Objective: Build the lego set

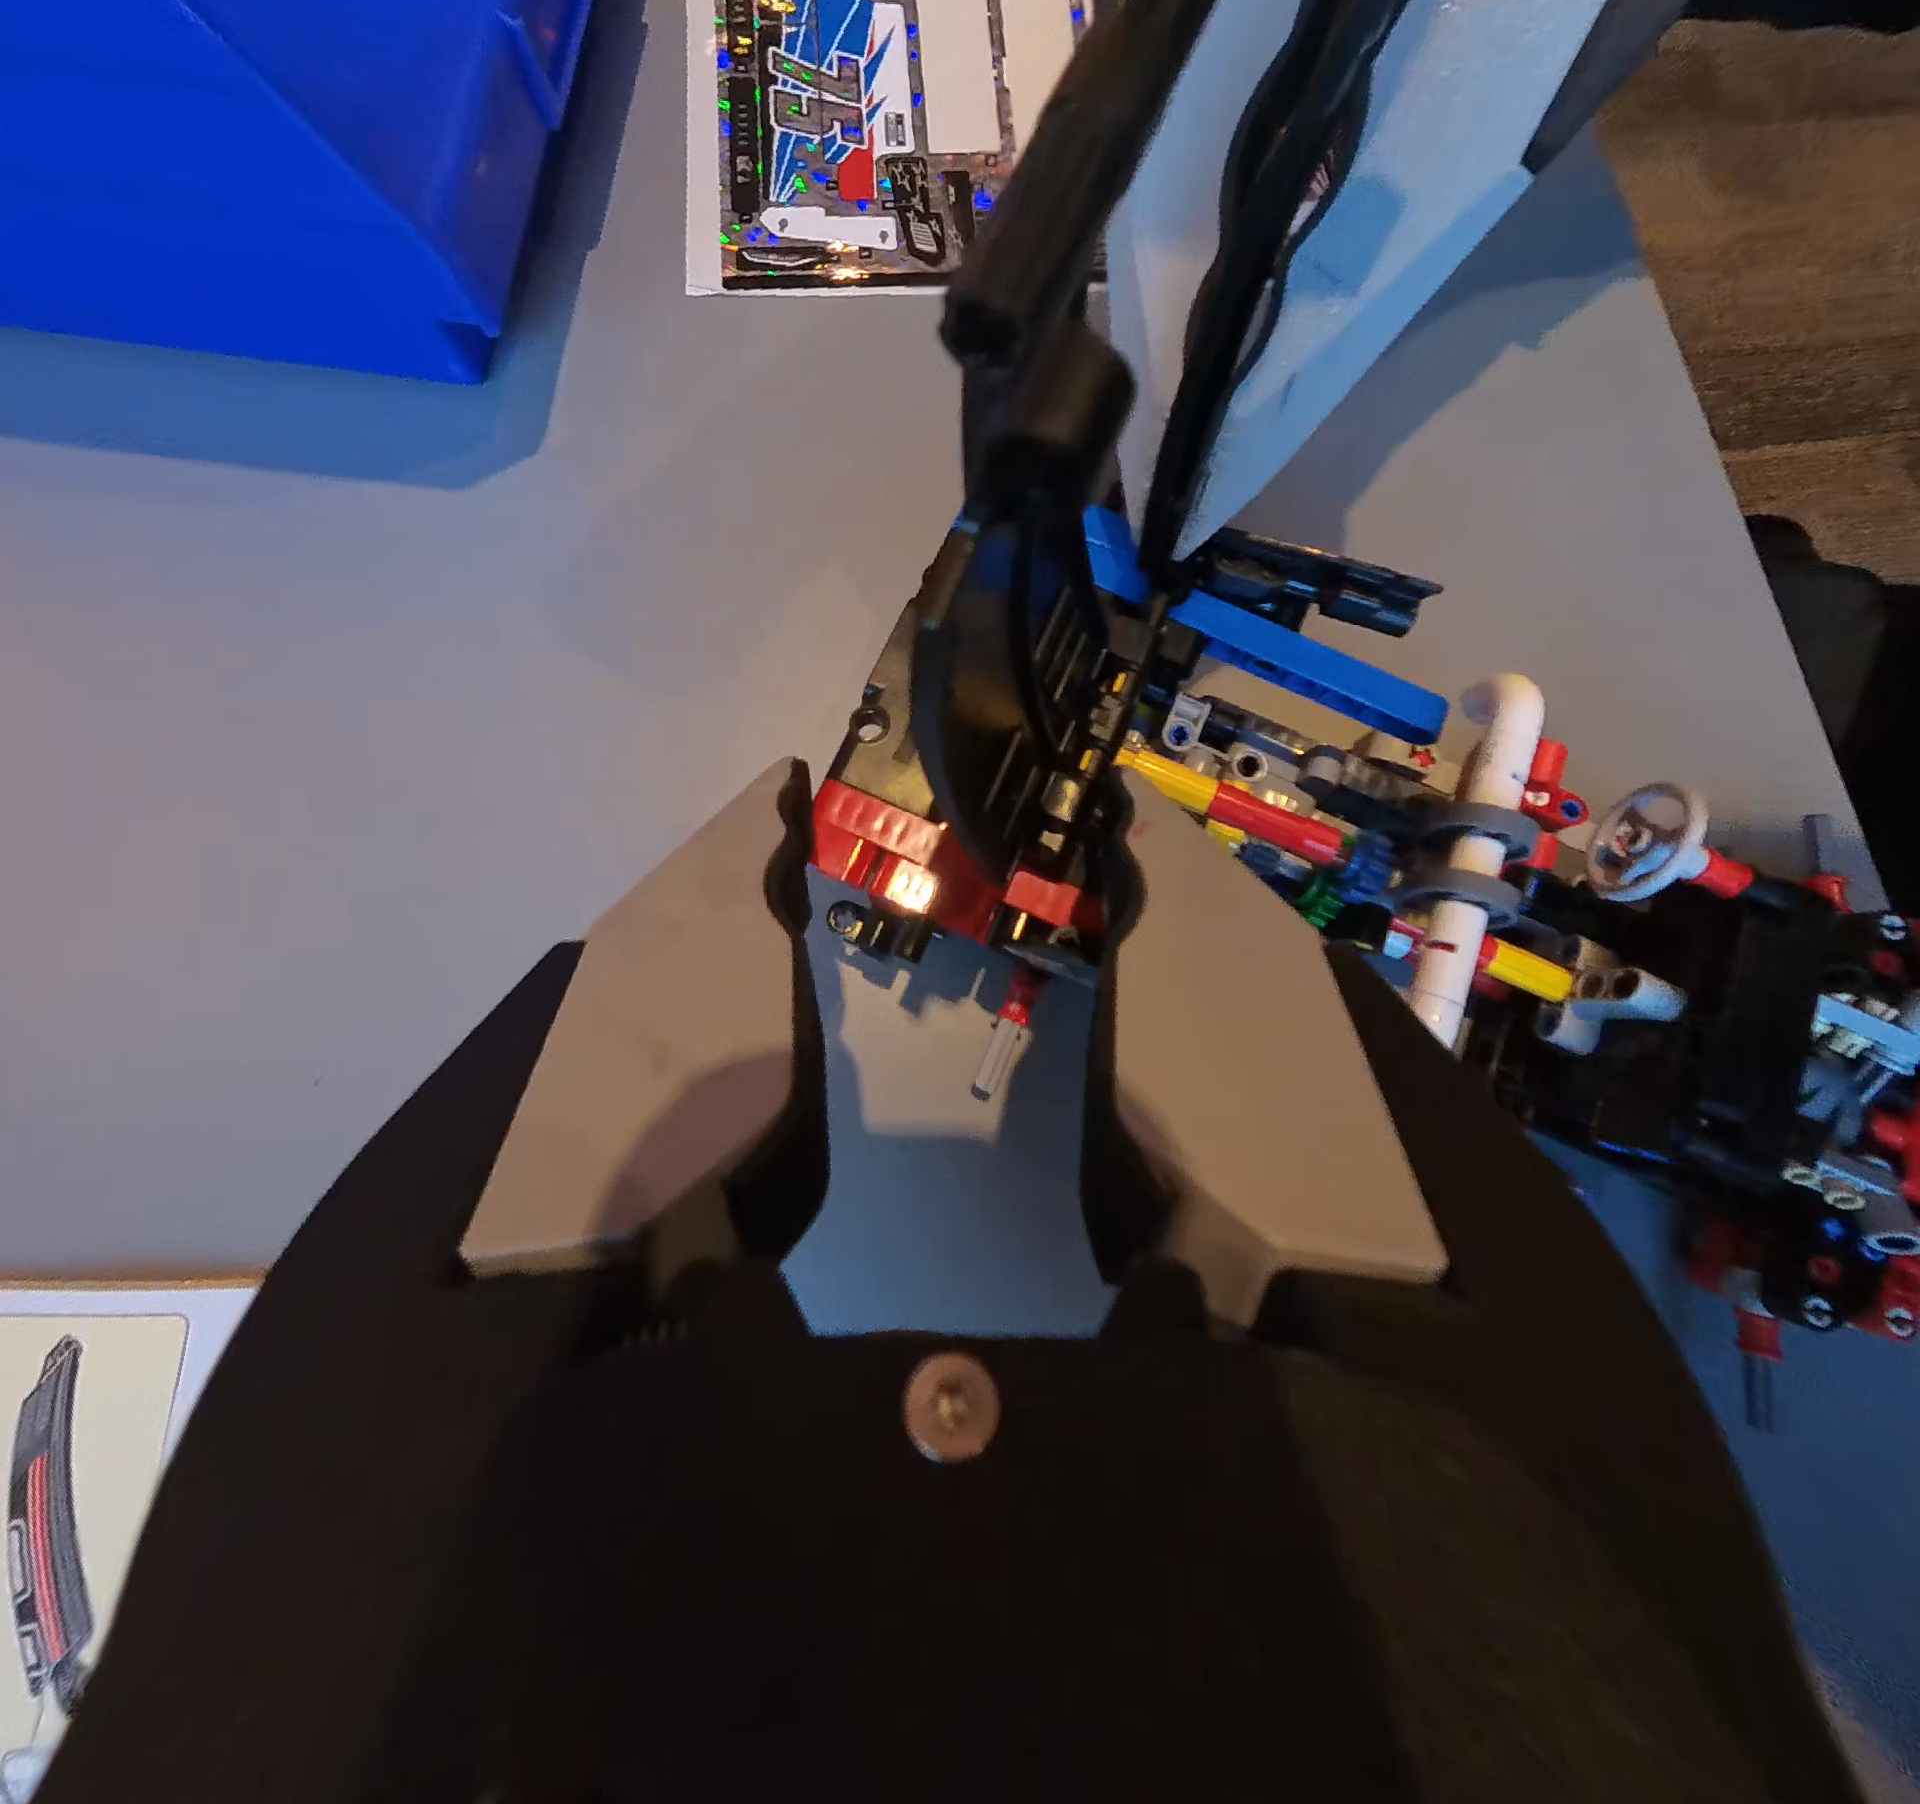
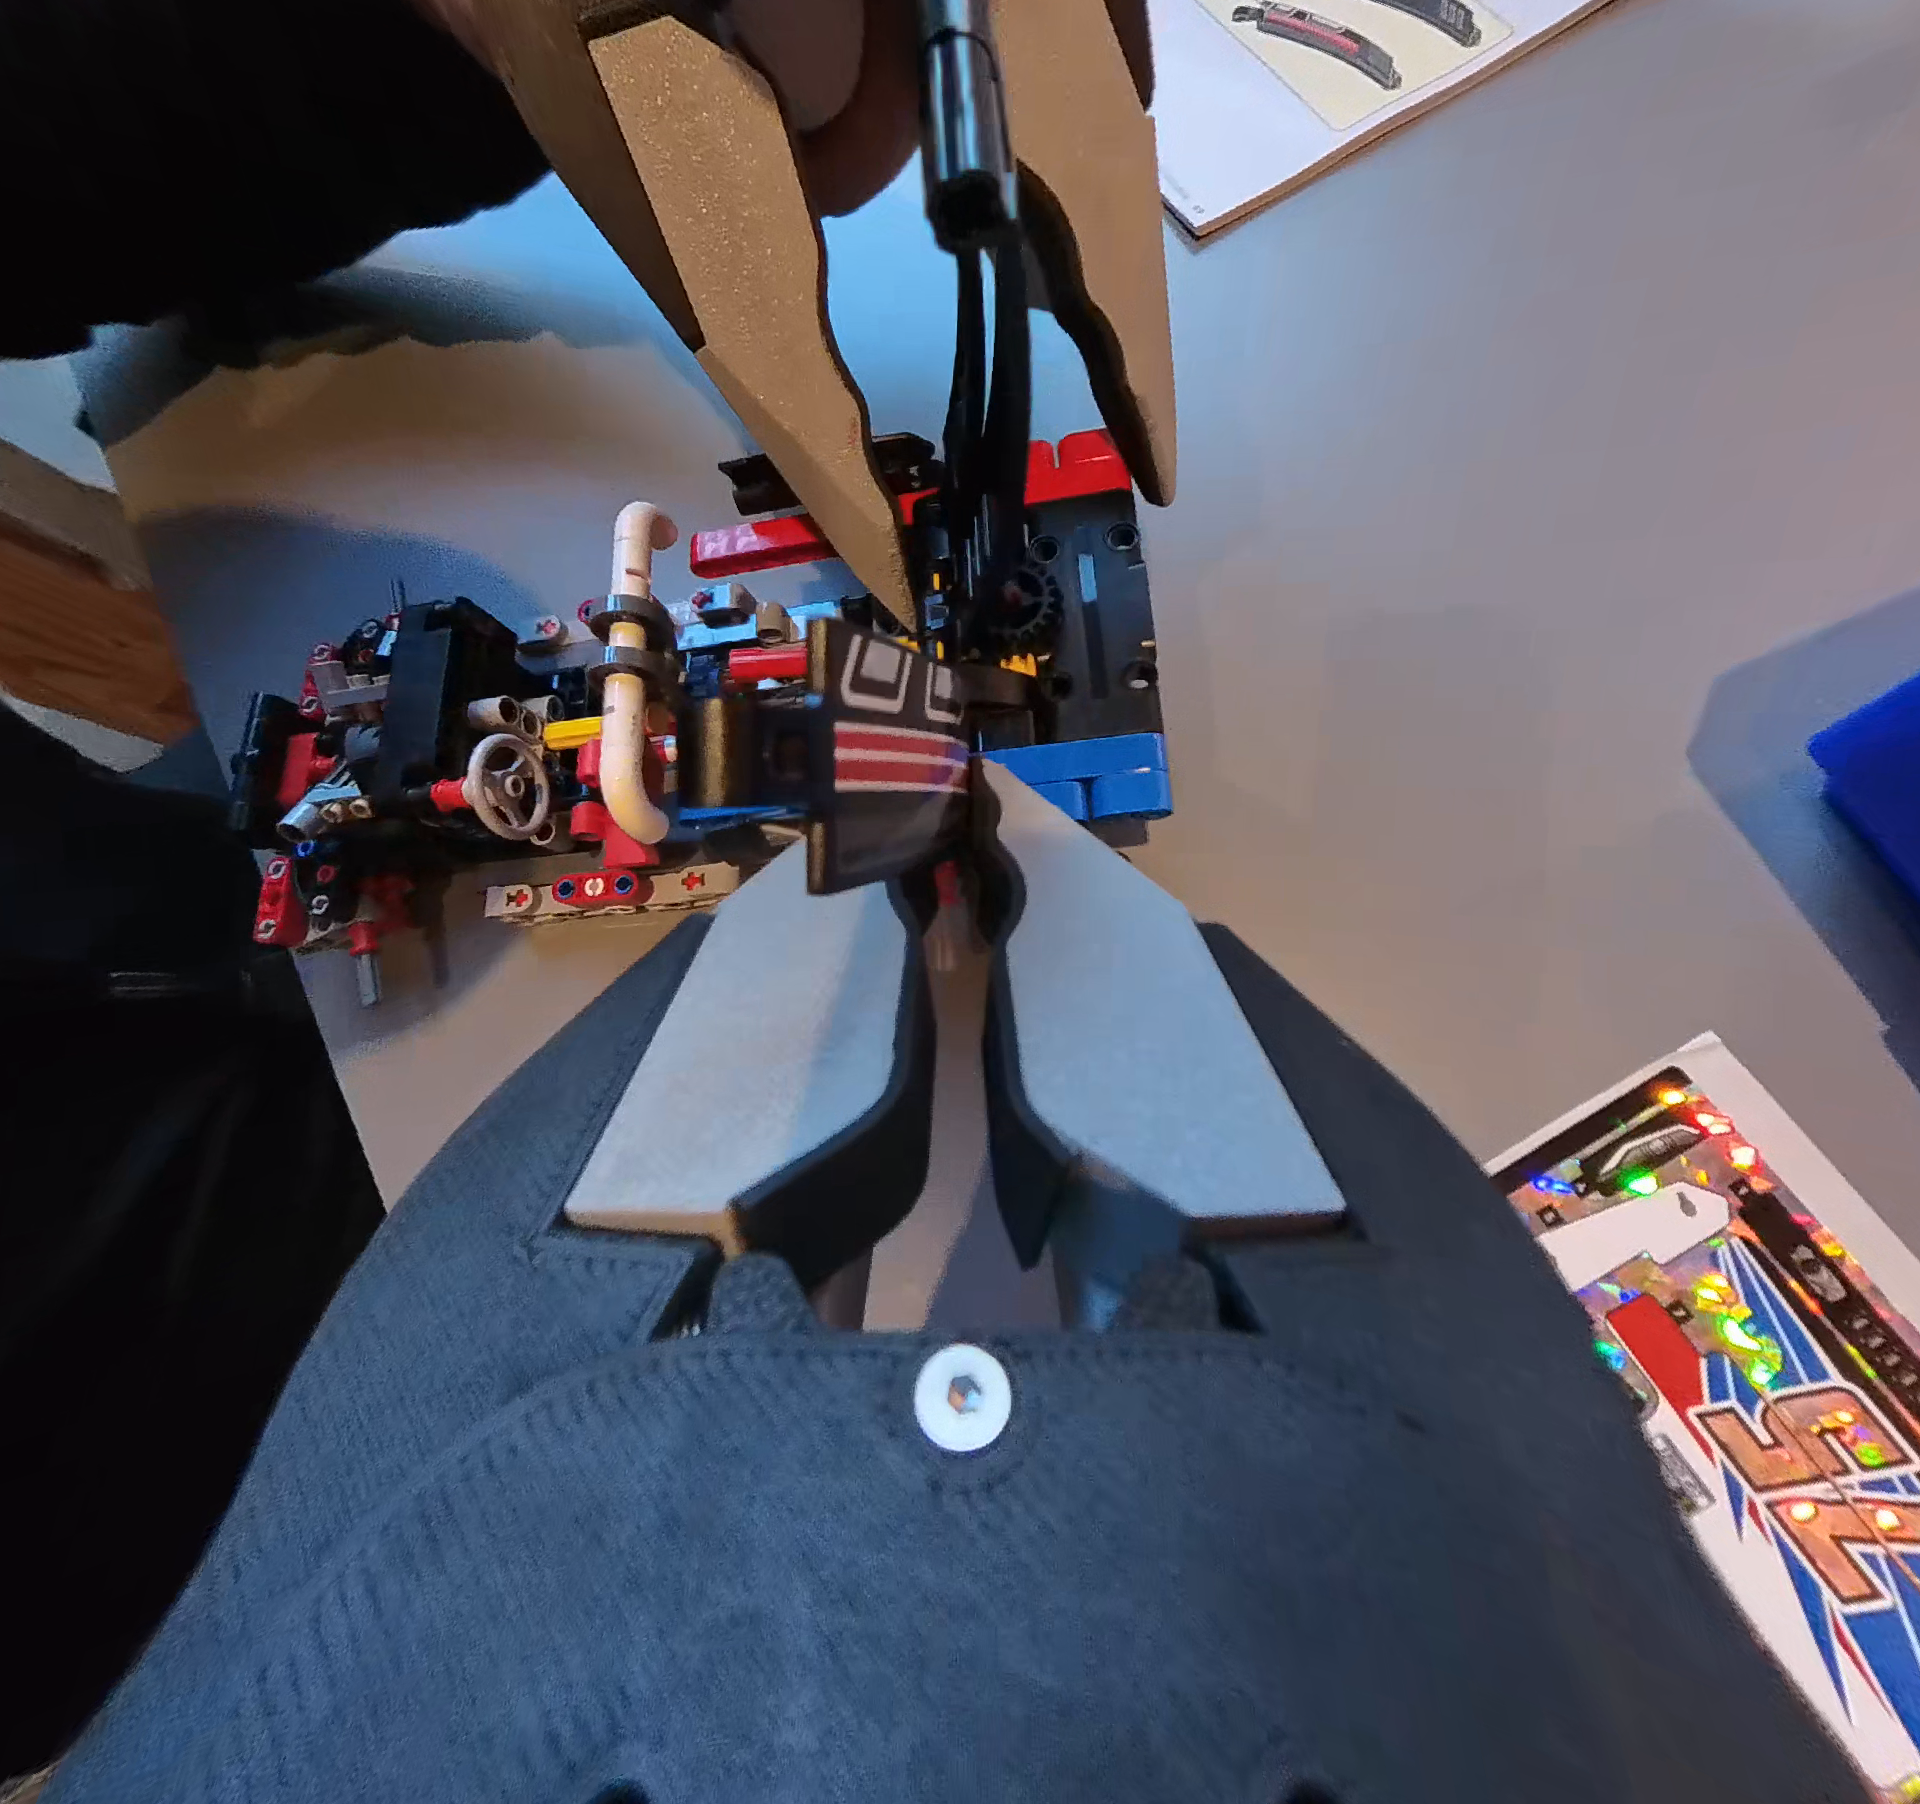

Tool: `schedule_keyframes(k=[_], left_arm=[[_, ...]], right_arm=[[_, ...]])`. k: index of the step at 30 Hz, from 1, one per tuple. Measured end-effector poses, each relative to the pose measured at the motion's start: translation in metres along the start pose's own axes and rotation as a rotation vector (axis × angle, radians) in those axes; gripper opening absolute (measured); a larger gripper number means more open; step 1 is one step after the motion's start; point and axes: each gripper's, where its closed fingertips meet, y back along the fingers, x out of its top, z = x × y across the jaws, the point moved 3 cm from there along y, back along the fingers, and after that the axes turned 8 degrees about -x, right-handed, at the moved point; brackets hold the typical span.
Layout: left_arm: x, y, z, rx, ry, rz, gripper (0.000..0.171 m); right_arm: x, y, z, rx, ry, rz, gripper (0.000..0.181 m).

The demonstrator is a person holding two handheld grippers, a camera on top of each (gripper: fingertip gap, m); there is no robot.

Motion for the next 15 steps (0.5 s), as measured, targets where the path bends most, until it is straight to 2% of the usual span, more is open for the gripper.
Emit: schedule_keyframes(k=[4, 8, 15], left_arm=[[-0.0009, 0.0006, 0.0000, 0.009, 0.019, 0.027, 0.053], [-0.0022, 0.0023, -0.0010, 0.042, 0.026, 0.027, 0.052], [-0.0032, 0.0032, -0.0008, 0.060, 0.031, 0.060, 0.052]], right_arm=[[-0.0012, -0.0007, 0.0005, 0.015, -0.009, 0.037, 0.000], [0.0002, -0.0017, 0.0011, -0.061, -0.018, 0.058, 0.000], [0.0033, -0.0017, -0.0012, -0.184, -0.072, -0.051, 0.000]])
